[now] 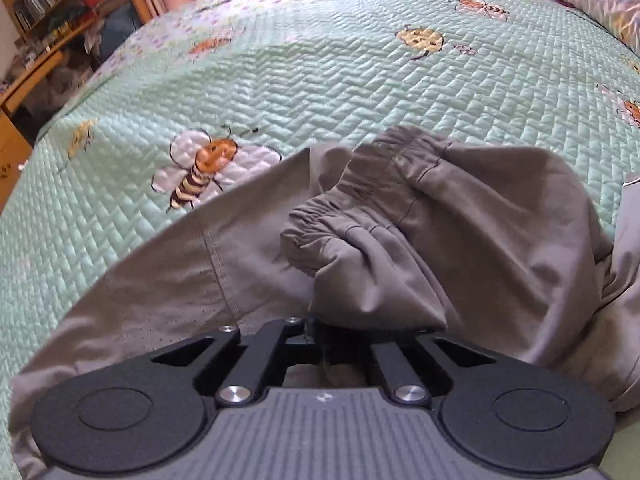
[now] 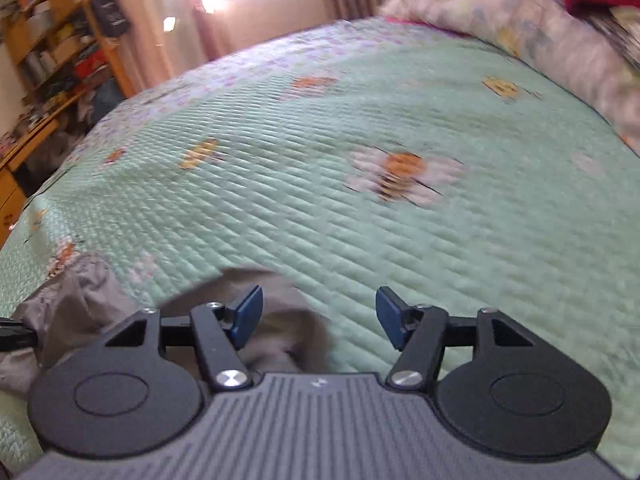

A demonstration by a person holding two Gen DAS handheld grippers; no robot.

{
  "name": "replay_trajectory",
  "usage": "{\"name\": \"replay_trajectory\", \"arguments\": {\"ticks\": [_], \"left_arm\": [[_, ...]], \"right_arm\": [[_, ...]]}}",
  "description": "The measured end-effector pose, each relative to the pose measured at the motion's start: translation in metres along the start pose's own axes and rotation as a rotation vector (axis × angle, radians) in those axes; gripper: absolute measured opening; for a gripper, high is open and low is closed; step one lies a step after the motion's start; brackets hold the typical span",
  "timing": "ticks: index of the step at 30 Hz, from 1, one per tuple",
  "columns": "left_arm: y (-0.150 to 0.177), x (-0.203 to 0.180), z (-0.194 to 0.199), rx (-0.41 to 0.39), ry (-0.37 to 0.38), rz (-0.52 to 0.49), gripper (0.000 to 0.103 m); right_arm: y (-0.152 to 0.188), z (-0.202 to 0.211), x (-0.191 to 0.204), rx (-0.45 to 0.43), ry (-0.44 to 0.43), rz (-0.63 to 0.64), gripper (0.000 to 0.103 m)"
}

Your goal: Fold clothes

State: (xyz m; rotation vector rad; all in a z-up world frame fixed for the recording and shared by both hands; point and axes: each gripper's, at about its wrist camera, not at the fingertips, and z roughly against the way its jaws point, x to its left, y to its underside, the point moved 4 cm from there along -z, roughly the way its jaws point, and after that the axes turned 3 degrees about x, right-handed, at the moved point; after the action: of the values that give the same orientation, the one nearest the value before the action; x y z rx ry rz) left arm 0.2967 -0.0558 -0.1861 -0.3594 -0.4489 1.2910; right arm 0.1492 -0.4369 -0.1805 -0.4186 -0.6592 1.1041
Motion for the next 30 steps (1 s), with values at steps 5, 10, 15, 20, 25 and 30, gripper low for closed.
{"name": "replay_trajectory", "arguments": {"ticks": [5,10,15,20,25,30], "left_arm": [[-0.010,0.010,0.019,-0.057,-0.019,0.043,0.000],[-0.012,0.011,0.032,-0.080,-0.021,0.049,0.000],[0.013,-0.005,0.049,-0.093,0.022,0.018,0.000],[0.030,0.019,0.074,-0.125,0.047,0.065,0.000],[0.042,0.059,0.086,-0.137,0.022,0.122,0.000],[0.060,0.084,0.078,-0.104,0.025,0.163,0.001]], "right_arm": [[0.046,0.110,-0.043,-0.032,-0.211,-0.256,0.063],[0.059,0.221,-0.047,-0.099,-0.189,-0.213,0.075],[0.052,0.158,0.011,-0.105,-0.024,0.032,0.087],[0.035,0.012,0.046,0.049,-0.084,0.003,0.081],[0.030,-0.072,0.059,0.190,0.053,-0.001,0.025],[0.028,-0.066,0.116,0.170,0.019,0.158,0.008]]}}
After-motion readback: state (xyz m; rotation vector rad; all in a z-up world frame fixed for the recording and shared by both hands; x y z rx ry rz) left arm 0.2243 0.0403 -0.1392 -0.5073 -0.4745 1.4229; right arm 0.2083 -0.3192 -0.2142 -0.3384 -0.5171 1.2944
